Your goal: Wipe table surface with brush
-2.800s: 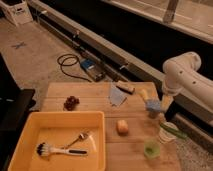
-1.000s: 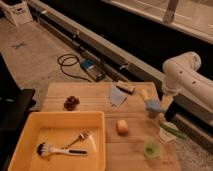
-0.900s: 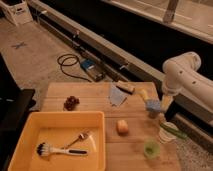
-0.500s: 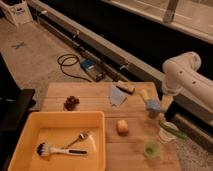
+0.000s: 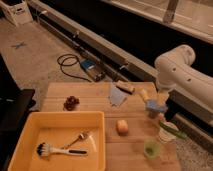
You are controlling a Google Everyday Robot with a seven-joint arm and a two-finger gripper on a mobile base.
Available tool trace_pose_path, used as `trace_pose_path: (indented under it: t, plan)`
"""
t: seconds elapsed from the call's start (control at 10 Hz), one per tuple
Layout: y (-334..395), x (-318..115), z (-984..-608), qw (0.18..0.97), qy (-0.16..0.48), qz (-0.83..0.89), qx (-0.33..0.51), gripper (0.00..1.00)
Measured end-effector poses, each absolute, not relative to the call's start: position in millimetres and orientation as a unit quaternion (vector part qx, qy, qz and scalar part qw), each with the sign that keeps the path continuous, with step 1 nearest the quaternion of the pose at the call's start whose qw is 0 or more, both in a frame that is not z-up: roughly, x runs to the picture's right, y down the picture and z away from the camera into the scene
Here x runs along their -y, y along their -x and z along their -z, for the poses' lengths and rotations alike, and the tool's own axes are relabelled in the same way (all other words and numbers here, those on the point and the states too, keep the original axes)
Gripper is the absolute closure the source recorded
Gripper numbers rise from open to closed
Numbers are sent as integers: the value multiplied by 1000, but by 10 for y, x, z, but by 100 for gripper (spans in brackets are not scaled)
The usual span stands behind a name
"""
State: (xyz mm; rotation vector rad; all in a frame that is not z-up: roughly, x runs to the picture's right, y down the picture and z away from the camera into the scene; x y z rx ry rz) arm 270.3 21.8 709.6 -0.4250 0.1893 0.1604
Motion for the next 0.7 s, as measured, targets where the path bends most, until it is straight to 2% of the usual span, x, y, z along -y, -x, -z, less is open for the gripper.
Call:
trace_pose_path:
  t: [0.5, 0.7]
  plan:
    - [-1373, -431, -6828, 972, 230, 41, 12, 21]
    - [-1137, -548, -6732, 968, 238, 71, 39, 21]
